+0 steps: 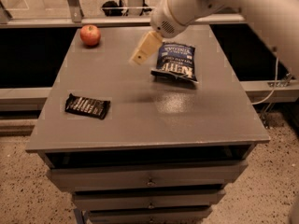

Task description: Pick apple

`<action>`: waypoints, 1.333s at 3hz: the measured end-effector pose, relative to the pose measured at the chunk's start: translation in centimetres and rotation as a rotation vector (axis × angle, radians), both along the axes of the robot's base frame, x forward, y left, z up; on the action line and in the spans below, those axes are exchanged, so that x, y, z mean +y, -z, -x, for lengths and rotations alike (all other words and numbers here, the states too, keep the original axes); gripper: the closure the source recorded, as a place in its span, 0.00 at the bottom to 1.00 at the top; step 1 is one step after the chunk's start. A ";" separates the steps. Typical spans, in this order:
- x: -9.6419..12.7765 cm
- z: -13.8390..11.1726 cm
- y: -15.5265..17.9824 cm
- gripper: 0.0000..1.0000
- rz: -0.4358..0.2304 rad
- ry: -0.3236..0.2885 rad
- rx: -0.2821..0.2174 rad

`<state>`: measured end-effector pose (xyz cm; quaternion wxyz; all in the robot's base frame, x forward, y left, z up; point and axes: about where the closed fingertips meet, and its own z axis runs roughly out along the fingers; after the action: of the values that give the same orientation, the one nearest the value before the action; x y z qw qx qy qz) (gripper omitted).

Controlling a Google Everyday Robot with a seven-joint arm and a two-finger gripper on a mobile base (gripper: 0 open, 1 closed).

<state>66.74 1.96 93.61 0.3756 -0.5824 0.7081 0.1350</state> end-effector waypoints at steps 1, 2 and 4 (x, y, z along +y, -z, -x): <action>3.7 -5.2 -0.4 0.00 -0.076 0.033 -0.052; 6.3 -11.1 0.5 0.00 -0.143 0.102 -0.084; 10.1 -19.1 5.2 0.00 -0.235 0.251 -0.053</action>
Offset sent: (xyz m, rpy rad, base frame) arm 0.1935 0.0878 -0.0167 0.2391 -0.1287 -0.2138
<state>85.82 12.03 88.42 0.4737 -0.4447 0.7446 0.1536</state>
